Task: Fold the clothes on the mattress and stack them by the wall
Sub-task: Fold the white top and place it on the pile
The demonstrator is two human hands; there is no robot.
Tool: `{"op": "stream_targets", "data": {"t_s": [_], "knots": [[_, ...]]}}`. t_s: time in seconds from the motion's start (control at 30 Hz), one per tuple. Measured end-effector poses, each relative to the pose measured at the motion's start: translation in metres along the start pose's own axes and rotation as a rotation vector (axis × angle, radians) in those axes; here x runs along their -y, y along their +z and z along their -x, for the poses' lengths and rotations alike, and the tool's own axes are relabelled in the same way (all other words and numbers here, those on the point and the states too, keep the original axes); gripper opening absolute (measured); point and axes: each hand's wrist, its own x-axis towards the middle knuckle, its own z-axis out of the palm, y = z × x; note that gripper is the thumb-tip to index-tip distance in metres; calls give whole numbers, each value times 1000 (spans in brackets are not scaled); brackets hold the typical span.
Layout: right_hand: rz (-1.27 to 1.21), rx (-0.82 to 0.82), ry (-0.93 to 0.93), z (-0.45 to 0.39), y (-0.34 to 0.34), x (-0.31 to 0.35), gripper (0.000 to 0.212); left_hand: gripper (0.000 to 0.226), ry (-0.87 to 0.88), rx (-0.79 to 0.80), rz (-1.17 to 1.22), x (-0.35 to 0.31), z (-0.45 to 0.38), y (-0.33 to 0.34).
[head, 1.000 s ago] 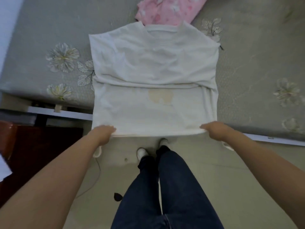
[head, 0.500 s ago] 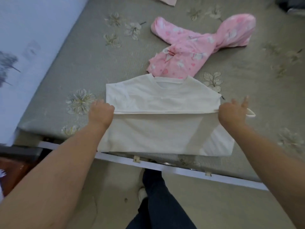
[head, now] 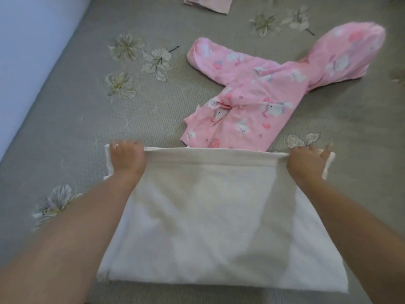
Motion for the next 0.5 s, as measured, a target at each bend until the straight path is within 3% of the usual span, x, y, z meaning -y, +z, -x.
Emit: {"op": "stream_targets", "data": {"t_s": [0.13, 0.2, 0.3, 0.5], "knots": [[-206, -24, -15, -17, 38, 8, 54, 51, 73, 123, -15, -21, -3, 44], [-331, -58, -10, -3, 54, -2, 50, 55, 219, 80, 27, -44, 14, 55], [-474, -137, 63, 42, 79, -36, 47, 42, 518, -57, 105, -94, 39, 58], [-802, 254, 569, 146, 124, -92, 63, 35, 1040, -60, 210, -230, 61, 52]]}}
